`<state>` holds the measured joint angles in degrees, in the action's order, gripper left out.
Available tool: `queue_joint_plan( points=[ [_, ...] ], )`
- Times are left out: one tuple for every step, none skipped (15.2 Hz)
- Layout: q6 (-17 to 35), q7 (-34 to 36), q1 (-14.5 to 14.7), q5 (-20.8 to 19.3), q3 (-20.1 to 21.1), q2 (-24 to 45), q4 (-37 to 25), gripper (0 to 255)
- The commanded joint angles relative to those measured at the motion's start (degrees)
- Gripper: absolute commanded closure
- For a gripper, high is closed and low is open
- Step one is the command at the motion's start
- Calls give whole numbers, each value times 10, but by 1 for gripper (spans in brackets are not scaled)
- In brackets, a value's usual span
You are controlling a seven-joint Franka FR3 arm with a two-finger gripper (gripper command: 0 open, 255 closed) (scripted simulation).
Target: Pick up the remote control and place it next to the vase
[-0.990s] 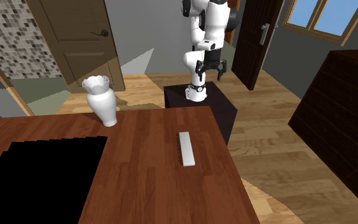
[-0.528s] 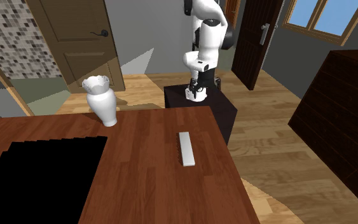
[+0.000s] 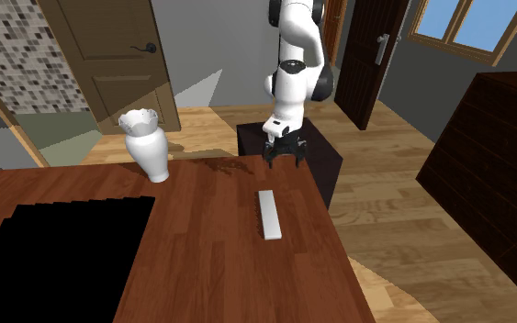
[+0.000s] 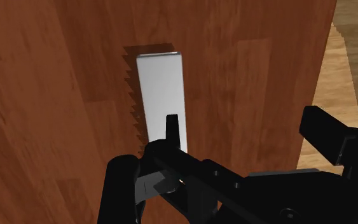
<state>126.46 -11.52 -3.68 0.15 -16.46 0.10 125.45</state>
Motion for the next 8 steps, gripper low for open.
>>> queue_joint_plan(
  points=[
    [16,-21,-5,15,-5,47,-26,0],
    [22,-30,-8,23,-6,70,-41,0],
    [26,-40,-12,31,-6,94,-57,0],
    [30,-49,-17,39,-6,117,-74,0],
    [33,-58,-22,47,-6,140,-91,0],
    [35,-66,-27,54,-5,163,-110,0],
    [36,-74,-33,61,-3,186,-129,0],
    [37,-81,-39,67,-1,210,-148,0]
  ],
)
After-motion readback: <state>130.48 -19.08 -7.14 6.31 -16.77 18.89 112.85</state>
